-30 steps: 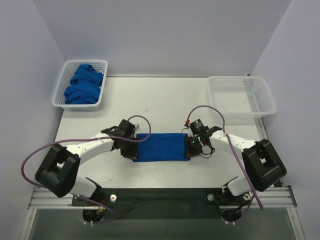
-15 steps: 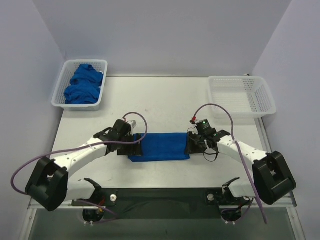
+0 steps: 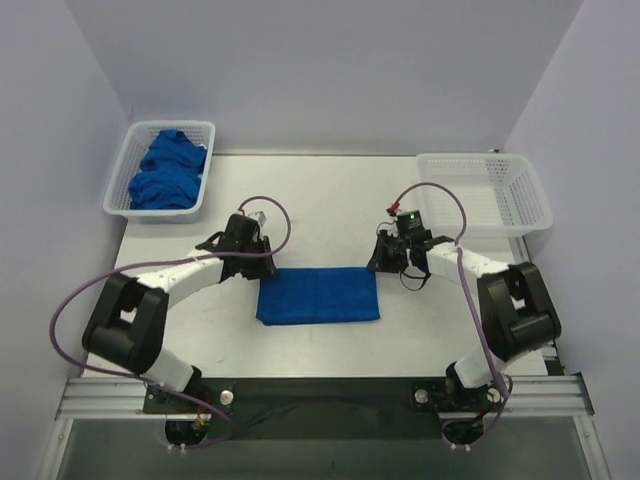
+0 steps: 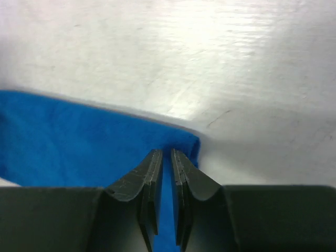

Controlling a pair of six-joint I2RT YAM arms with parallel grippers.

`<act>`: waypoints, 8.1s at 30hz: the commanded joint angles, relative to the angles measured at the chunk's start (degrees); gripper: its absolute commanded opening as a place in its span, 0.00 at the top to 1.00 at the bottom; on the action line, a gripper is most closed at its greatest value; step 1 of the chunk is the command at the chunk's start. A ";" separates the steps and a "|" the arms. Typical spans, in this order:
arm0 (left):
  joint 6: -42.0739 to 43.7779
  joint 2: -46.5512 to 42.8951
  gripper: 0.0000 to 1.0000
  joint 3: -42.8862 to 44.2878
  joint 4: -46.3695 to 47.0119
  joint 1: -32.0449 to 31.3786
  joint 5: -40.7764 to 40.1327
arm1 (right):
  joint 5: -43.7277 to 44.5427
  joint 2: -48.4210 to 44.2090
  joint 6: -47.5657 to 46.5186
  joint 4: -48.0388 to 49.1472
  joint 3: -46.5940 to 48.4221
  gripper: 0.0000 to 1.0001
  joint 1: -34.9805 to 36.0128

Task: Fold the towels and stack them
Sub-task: Neatly place the folded towel into the bin

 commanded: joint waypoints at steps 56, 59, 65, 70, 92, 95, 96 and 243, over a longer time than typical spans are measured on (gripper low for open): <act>24.28 34.01 0.22 36.08 -7.23 -47.38 -28.05 | 24.58 -32.41 3.44 -31.79 -11.96 0.00 -17.46; 24.20 34.98 0.29 35.38 -7.23 -47.38 -27.97 | 23.71 -32.15 3.44 -31.26 -12.22 0.00 -17.46; 23.76 34.72 0.66 33.97 -6.97 -46.51 -28.05 | 17.05 -31.80 3.35 -27.40 -13.28 0.00 -17.46; 22.79 32.70 0.88 32.57 -5.91 -44.40 -27.53 | 12.02 -31.09 4.40 -24.32 -13.72 0.00 -17.46; 16.99 16.17 1.00 15.42 10.08 -35.87 -13.55 | -13.38 0.35 31.12 25.59 -15.84 0.00 -3.76; 16.90 15.29 1.00 14.81 10.52 -35.52 -13.38 | -13.83 4.06 33.41 27.97 -15.30 0.00 -3.14; 16.81 15.12 1.00 14.55 10.52 -35.43 -13.72 | -13.74 4.50 33.59 28.33 -15.30 0.00 -2.87; 10.57 -17.23 0.03 -8.66 0.95 -6.16 -18.83 | 16.23 27.09 -45.25 -35.22 69.86 1.00 -32.58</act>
